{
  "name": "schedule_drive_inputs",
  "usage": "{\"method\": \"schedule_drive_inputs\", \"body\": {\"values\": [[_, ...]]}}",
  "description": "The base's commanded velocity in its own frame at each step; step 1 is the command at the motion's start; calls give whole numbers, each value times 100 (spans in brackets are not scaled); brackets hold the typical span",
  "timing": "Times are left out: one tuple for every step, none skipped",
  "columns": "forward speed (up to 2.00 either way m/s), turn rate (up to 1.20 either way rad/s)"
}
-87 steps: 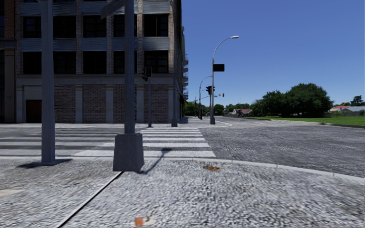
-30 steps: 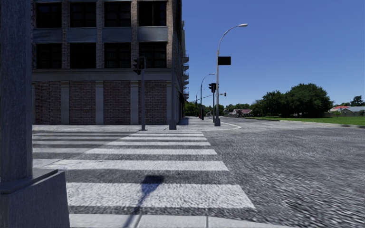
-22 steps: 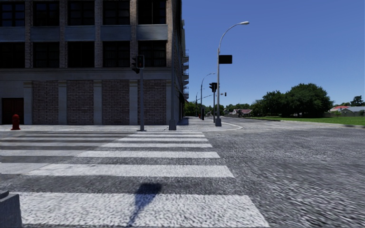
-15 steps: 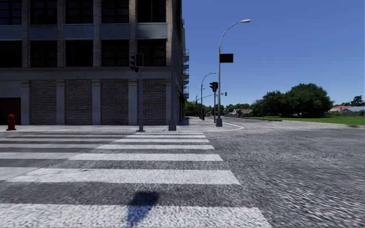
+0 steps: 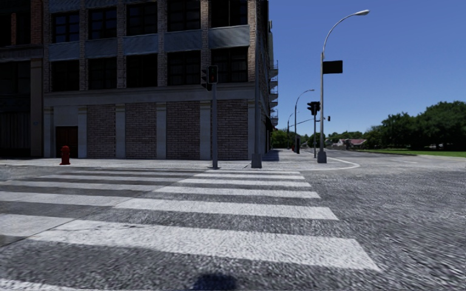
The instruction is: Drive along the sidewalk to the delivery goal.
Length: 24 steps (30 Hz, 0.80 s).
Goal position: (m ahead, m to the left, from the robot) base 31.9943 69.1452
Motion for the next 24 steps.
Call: {"method": "schedule_drive_inputs", "body": {"values": [[93, 56], [93, 56], [93, 56], [93, 56], [93, 55], [93, 54], [93, 54], [93, 54], [96, 42], [102, 18], [107, 10], [107, 10], [113, 7], [116, 9], [116, 9], [122, 13], [127, 29], [130, 33], [130, 33], [132, 34], [137, 22], [144, 0], [144, 0], [148, 0]]}}
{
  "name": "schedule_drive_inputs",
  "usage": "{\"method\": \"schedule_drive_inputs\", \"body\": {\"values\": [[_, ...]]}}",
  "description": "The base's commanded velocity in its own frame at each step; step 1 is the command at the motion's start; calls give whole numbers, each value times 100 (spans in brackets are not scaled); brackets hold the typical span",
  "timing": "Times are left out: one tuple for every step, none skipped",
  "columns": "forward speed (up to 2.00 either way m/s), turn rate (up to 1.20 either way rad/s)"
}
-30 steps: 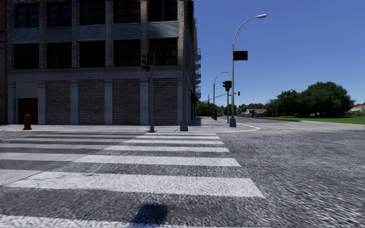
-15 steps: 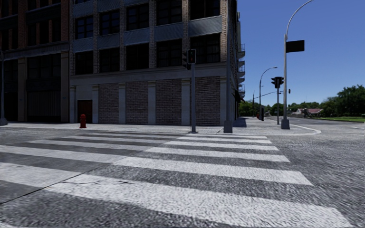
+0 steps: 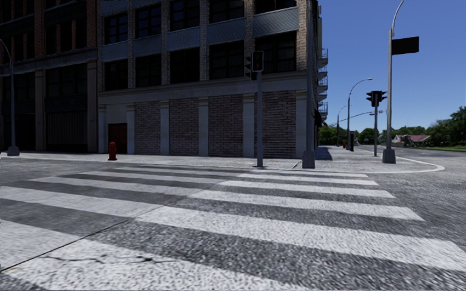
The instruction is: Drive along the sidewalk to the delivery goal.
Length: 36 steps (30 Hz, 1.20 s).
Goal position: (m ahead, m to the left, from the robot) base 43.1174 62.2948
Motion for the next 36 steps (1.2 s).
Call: {"method": "schedule_drive_inputs", "body": {"values": [[157, 0], [166, 0], [166, 0], [171, 0], [172, 11], [172, 43], [172, 43], [175, 45], [176, 45], [178, 38], [185, 25], [185, 25], [190, 18], [191, 15], [191, 15], [192, 15], [192, 14], [192, 14], [192, 14], [192, 14], [192, 14], [192, 14], [192, 14], [192, 14], [192, 9], [192, 1], [192, 0], [192, 0], [192, 0], [192, 0], [192, 0], [192, 0], [192, 0], [192, 0], [192, 0], [192, 0]]}}
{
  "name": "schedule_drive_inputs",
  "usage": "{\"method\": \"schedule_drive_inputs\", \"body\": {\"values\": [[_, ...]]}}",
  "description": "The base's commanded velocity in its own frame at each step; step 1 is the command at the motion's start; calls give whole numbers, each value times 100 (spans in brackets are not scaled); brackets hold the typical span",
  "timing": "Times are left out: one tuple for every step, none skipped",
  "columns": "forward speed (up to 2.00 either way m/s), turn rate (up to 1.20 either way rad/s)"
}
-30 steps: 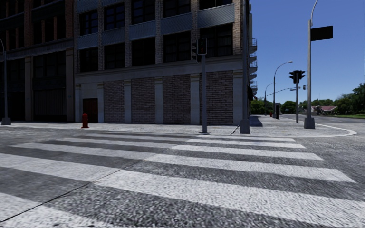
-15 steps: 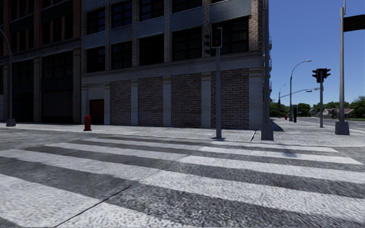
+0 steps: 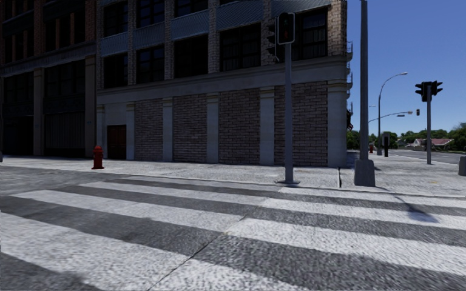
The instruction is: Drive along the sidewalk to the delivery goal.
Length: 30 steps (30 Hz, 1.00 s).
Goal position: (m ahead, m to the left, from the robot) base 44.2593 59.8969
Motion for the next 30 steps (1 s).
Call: {"method": "schedule_drive_inputs", "body": {"values": [[192, 0], [192, 0], [192, 0], [192, 0], [192, 0], [192, 0], [192, 0], [192, 0], [192, 4], [192, 4], [192, 6], [192, 6], [192, 7], [192, 7], [192, 7], [192, 7], [192, 9], [192, 9], [192, 9], [192, 9], [192, 9], [192, 9], [192, 9], [192, 9], [192, 11], [192, 14], [192, 14], [192, 18], [192, 22], [192, 25]]}}
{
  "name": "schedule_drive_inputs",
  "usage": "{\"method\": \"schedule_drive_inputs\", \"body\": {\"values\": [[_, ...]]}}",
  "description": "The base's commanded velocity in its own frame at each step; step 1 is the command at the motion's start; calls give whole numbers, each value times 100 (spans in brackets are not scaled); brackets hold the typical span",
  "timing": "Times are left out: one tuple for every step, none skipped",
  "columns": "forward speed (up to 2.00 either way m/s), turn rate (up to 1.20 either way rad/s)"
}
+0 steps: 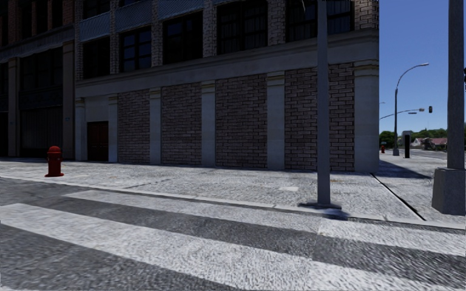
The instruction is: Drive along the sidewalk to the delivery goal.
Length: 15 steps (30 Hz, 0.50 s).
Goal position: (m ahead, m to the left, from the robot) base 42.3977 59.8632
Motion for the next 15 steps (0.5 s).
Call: {"method": "schedule_drive_inputs", "body": {"values": [[192, 25], [192, 26], [192, 35], [192, 43], [192, 49], [192, 49], [192, 51], [192, 52], [192, 53], [192, 53], [192, 53], [192, 53], [192, 53], [192, 53], [192, 53]]}}
